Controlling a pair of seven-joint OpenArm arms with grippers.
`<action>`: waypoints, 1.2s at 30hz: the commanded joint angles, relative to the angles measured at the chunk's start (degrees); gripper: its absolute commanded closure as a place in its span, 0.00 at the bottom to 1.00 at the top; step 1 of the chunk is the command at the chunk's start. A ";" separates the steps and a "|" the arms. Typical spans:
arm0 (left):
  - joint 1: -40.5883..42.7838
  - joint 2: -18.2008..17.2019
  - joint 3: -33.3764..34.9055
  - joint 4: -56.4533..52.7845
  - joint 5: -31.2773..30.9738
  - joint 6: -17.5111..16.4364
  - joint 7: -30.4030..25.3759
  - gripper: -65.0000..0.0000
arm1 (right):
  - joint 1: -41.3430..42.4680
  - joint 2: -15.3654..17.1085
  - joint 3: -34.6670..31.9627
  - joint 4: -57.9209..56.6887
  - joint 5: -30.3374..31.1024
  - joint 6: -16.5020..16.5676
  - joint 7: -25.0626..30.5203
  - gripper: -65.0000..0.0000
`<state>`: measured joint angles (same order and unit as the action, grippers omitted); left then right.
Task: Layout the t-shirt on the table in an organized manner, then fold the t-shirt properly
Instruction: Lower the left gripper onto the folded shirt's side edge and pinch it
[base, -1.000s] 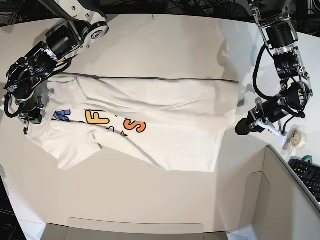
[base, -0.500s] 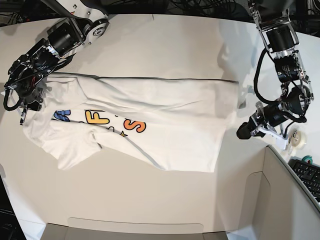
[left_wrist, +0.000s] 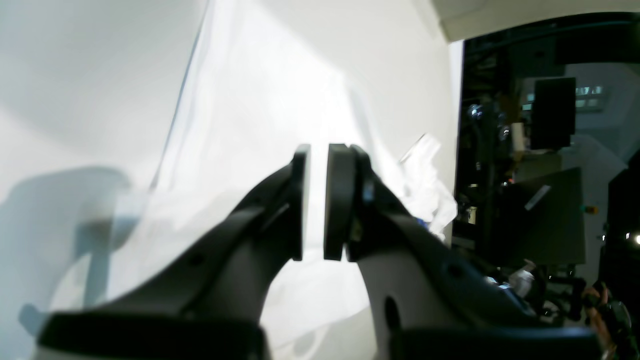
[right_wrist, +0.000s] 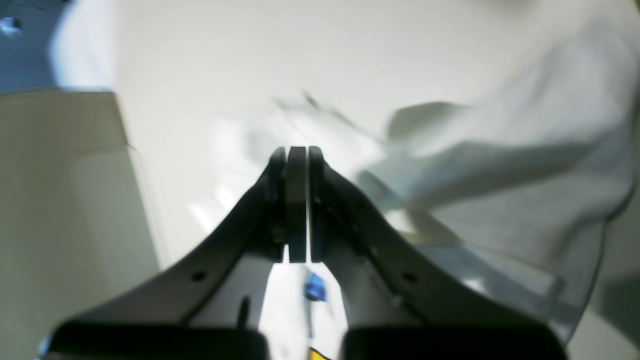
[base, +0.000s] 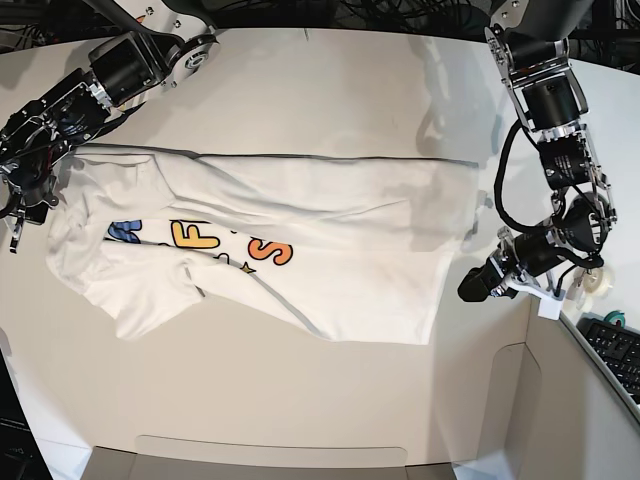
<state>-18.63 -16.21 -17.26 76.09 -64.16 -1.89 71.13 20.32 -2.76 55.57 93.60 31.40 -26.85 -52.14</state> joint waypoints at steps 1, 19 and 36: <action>-1.72 -0.63 -0.11 0.96 -1.64 -0.18 -0.58 0.93 | 1.00 0.35 -0.32 0.77 0.56 0.43 0.14 1.00; 1.36 -0.80 -0.11 0.96 -1.64 -0.18 -0.32 0.93 | 1.53 2.72 -0.67 -11.10 -1.20 5.80 4.18 1.00; 1.89 -0.89 8.60 1.05 -1.64 -0.26 -0.85 0.93 | 1.27 1.58 -0.32 -20.59 -1.11 11.25 4.10 1.00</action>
<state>-15.55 -16.49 -8.56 76.09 -64.64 -1.93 70.46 21.02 -0.97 55.29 73.41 31.40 -14.50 -46.50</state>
